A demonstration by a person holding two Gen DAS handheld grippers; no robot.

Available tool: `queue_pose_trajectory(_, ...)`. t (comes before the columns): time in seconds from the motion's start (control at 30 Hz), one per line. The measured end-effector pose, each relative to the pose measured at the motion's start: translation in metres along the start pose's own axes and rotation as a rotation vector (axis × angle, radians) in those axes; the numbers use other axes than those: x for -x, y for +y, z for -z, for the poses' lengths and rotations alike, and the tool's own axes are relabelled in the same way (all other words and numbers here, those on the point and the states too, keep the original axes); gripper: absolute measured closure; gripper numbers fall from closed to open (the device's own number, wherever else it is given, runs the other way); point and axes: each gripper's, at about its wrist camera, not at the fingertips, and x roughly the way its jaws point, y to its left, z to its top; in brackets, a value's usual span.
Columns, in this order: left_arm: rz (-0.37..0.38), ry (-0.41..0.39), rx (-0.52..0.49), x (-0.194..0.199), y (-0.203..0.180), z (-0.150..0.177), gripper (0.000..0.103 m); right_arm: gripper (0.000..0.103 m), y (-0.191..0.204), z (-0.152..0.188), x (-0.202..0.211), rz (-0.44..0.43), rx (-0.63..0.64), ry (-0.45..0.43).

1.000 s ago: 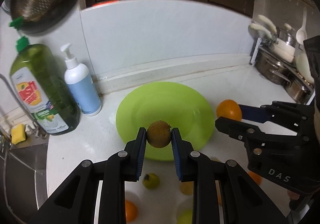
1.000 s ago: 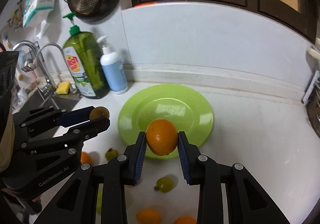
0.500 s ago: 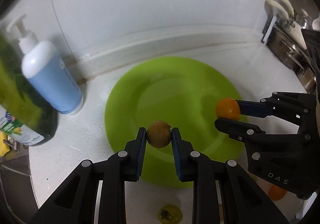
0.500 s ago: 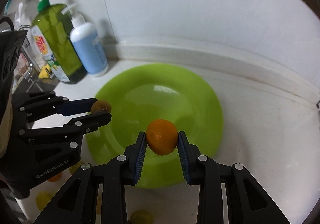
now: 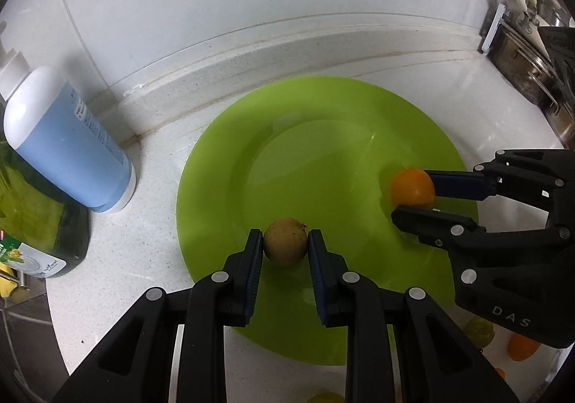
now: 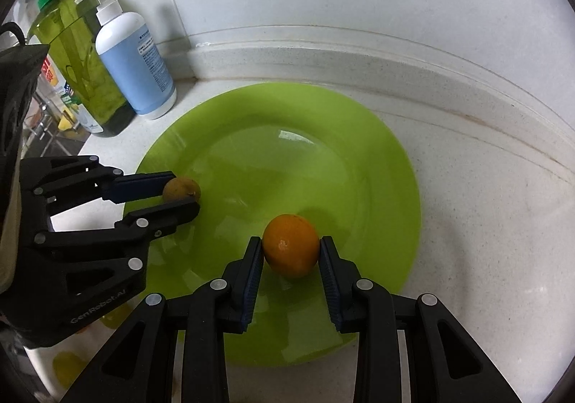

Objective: Organize fruits
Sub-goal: 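Carry kiwi and tangerine to the green plate and open both tools, then move both open tools back toward the remaining fruits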

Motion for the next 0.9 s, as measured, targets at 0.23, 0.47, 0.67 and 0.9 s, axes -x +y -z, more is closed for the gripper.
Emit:
queue_pose_trajectory(0.23, 0.005, -0.017, 0.032, 0.011, 0.007, 0.004, 0.057, 0.057, 0.001, 0.004, 0.011, -0.005, -0.026, -0.021)
queue_pose_trajectory(0.47, -0.007, -0.073, 0.045, 0.040, 0.007, 0.012, 0.053, 0.057, 0.007, 0.010, 0.032, 0.016, -0.022, -0.070)
queue_pose_trajectory(0.67, -0.024, -0.165, 0.057, 0.080, -0.003, 0.014, 0.050, 0.054, 0.011, 0.014, 0.061, 0.021, -0.044, -0.138)
queue_pose_trajectory(0.9, -0.048, -0.278, 0.059, 0.134, -0.013, 0.037, 0.045, 0.047, 0.029, 0.032, 0.110, 0.039, -0.022, -0.249)
